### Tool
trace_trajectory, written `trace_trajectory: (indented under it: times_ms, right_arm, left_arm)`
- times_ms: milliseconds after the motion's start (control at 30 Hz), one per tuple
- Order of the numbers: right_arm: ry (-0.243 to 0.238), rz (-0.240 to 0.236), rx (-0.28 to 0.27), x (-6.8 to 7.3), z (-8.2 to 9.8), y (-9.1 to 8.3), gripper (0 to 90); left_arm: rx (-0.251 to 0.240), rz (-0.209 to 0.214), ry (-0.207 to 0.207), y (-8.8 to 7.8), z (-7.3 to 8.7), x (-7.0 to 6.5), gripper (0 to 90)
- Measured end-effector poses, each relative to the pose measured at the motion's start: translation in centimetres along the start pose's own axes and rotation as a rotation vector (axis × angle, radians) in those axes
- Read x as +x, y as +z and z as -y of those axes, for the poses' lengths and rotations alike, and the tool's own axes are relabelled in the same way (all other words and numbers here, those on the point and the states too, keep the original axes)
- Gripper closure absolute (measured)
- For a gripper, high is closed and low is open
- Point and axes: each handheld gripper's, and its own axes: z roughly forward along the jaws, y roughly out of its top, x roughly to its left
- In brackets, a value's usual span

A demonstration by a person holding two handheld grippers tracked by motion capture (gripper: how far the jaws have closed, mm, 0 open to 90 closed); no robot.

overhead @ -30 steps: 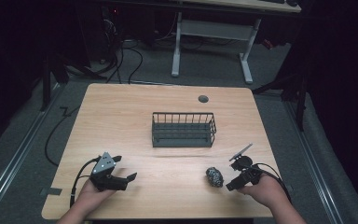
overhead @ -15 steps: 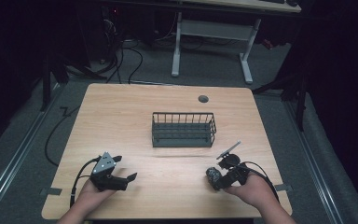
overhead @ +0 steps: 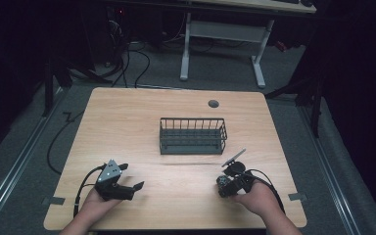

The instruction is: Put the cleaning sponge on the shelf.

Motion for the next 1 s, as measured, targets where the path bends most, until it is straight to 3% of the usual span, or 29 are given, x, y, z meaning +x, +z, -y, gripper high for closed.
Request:
trace_trajectory:
  times_ms: [200, 567, 600, 667, 800, 833, 900, 1000]
  right_arm:
    - [-0.020, 0.017, -0.025, 0.1, 0.2, -0.2, 42.9]
    - [-0.022, 0.029, -0.057, -0.6, -0.3, -2.5, 43.0]
    - [0.014, 0.033, -0.047, -0.4, -0.3, -2.7, 43.0]
    - [-0.020, 0.036, -0.063, -0.7, -0.5, -3.0, 43.0]
    - [-0.013, 0.038, -0.061, -0.7, -0.6, -3.4, 43.0]
    - [0.007, 0.040, -0.057, -0.6, -0.6, -3.5, 42.9]
    - [-0.025, 0.049, -0.058, -0.8, -0.7, -3.5, 43.0]
    - [-0.015, 0.034, -0.056, -0.9, -0.8, -3.6, 43.0]
  left_arm:
    - [-0.001, -0.001, 0.001, 0.0, 0.0, 0.0, 8.5]
    - [-0.004, -0.001, 0.001, 0.0, 0.0, 0.0, 8.6]
    - [-0.004, -0.001, 0.001, 0.0, 0.0, 0.0, 8.6]
    - [-0.004, -0.001, 0.001, -0.1, 0.0, 0.0, 8.6]
    - [-0.004, 0.000, 0.001, -0.1, 0.0, 0.0, 8.6]
    - [-0.004, 0.000, 0.001, -0.1, 0.0, 0.0, 8.6]
    - [-0.005, 0.000, 0.001, -0.1, 0.0, 0.0, 8.6]
    - [-0.005, 0.001, 0.001, -0.1, 0.0, 0.0, 8.6]
